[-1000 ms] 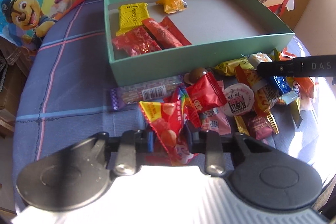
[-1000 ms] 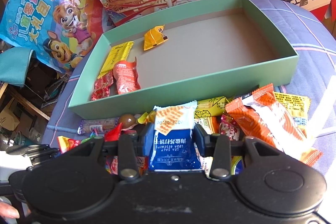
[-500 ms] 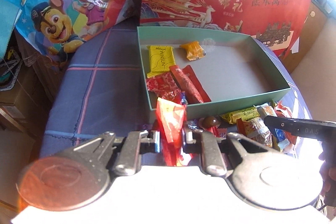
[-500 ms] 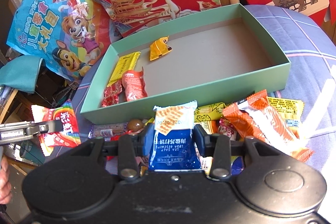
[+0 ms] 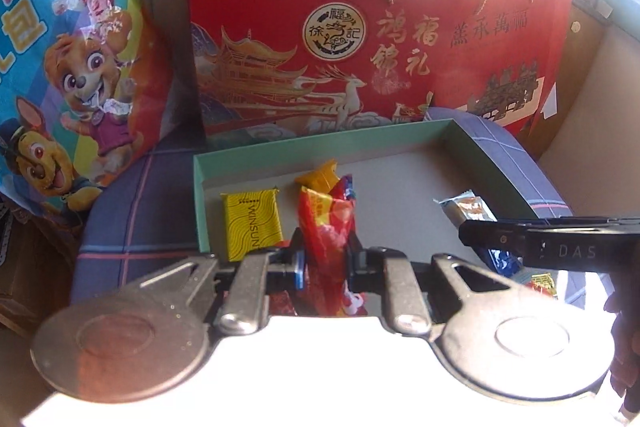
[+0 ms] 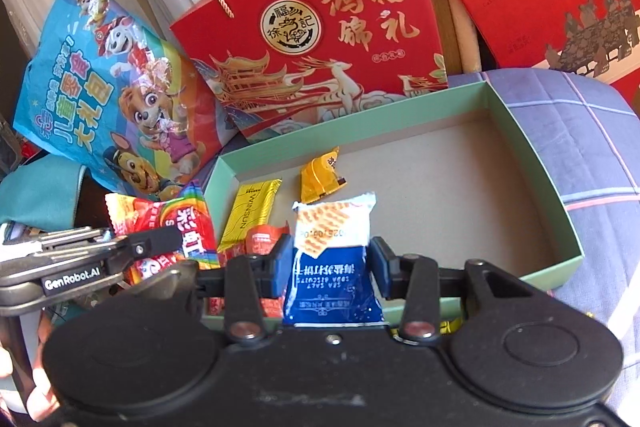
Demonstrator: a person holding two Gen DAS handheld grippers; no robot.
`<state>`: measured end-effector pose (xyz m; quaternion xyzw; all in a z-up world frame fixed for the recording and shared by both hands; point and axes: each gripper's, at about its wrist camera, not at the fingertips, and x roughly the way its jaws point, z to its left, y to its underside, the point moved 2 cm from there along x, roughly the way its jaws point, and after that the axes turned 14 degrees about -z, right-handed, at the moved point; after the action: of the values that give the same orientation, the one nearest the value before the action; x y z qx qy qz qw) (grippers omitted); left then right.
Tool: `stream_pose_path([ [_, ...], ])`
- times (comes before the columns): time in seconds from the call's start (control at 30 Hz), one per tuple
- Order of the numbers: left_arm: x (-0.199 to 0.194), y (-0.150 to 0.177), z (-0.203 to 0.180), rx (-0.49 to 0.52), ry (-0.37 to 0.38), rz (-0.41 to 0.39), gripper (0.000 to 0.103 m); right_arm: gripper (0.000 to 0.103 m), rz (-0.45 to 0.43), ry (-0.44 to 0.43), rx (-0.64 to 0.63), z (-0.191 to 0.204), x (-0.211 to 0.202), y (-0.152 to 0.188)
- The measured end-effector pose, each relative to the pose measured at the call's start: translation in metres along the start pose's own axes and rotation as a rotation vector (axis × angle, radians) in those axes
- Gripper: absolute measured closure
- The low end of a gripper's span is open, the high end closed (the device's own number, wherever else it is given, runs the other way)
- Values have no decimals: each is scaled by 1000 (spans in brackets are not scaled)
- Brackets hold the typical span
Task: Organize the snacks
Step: 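Carry both snacks into the green tray and open both grippers, then grasp the orange chip bag with the right gripper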
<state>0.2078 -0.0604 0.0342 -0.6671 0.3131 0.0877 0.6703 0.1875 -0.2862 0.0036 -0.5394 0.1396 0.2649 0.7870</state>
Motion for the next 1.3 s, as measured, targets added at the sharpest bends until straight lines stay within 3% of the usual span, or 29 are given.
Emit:
stream_pose_path([
  [0.27,85,-13,14,-15,-16,57,85,63,40,34,19,-11,69,-22],
  [0.5,131,-15,29,-40,-38,91,85,62,47,54,16,-18,121,-35],
  [0.57,141,-16,31,-37,-54,96,83,58,33,55,14,-19,134,-41],
  [0.6,144,-17,32,-24,-73,95,80,54,28,54,15,-18,137,-42],
  [0.63,145,-17,32,-8,-95,91,63,38,29,54,20,-18,140,-44],
  [0.67,144,-18,32,5,-122,88,32,29,25,56,25,-18,141,-45],
  [0.7,142,-18,32,15,-146,72,20,14,14,55,25,-19,140,-46],
  [0.73,139,-18,32,25,-163,52,5,7,3,55,19,-18,138,-46],
  [0.77,136,-19,33,31,-176,38,1,5,-4,61,7,-18,136,-46],
  [0.83,133,-19,34,31,-186,44,0,0,-1,71,-4,-19,133,-44],
  [1.03,116,-14,30,3,-185,81,0,0,35,88,21,-24,107,-38],
  [1.3,67,-10,8,5,-151,67,0,0,37,85,6,-18,54,-29],
])
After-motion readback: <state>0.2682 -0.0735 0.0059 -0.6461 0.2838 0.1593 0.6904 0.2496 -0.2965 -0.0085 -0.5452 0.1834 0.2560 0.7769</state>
